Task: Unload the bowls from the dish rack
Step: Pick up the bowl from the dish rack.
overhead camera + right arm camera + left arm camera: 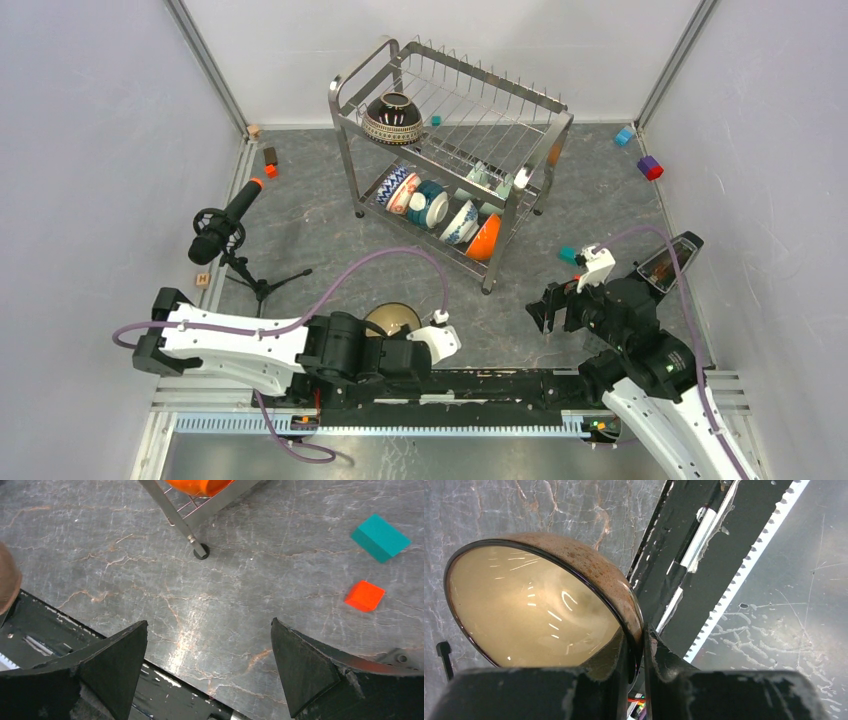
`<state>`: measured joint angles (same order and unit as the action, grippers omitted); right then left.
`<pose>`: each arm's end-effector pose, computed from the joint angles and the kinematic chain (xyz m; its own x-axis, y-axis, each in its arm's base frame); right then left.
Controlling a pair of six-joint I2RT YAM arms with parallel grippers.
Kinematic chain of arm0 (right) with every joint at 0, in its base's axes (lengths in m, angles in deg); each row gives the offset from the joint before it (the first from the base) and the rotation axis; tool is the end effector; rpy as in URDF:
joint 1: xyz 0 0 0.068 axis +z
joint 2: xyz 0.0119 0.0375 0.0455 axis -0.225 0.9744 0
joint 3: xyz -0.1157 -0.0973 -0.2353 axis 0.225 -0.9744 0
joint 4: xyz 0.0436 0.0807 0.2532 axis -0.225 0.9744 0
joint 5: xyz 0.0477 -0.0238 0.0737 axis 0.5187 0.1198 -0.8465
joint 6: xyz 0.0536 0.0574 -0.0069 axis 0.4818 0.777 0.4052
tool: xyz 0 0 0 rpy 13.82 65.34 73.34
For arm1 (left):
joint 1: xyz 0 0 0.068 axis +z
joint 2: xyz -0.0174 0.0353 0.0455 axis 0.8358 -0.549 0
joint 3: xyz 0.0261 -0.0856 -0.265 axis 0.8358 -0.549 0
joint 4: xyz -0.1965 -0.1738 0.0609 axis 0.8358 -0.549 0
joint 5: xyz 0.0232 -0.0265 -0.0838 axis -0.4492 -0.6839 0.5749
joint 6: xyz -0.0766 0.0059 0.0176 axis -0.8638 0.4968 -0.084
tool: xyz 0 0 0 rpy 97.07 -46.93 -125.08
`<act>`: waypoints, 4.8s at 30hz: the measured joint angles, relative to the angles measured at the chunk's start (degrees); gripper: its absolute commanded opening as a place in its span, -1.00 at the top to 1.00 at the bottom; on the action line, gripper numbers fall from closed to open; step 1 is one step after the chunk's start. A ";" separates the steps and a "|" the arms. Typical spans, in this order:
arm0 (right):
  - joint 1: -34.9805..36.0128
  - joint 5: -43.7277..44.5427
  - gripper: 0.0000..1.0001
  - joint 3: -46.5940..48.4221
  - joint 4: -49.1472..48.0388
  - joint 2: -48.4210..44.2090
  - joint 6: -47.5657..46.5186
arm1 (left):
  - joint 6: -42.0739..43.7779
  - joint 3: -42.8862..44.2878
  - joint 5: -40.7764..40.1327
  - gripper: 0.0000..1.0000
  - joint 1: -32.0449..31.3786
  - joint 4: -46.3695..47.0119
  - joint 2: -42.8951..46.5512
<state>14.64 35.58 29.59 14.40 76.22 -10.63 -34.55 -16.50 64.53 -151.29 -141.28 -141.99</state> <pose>0.0939 0.0556 0.2497 -0.5687 0.0464 -0.8212 -0.3718 0.8761 0.3069 0.0051 -0.2193 0.2690 -0.2990 0.8072 -0.5089 0.9052 0.4087 0.1164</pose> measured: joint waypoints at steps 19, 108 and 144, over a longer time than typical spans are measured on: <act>0.00 -10.51 -0.84 -4.96 -7.93 2.91 6.05 | 13.46 -0.04 1.62 0.95 -1.40 3.65 -9.44; 36.87 10.86 1.00 -9.05 -22.75 29.92 15.50 | 70.44 -3.58 10.75 0.69 -2.12 26.67 -20.20; 37.13 19.61 1.00 -12.63 -15.12 18.64 15.87 | 32.48 -8.46 -7.58 -0.99 -1.97 33.59 -1.62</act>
<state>51.77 55.18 16.96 -0.73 94.86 5.24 -2.07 -24.96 56.95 -153.25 -107.68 -143.61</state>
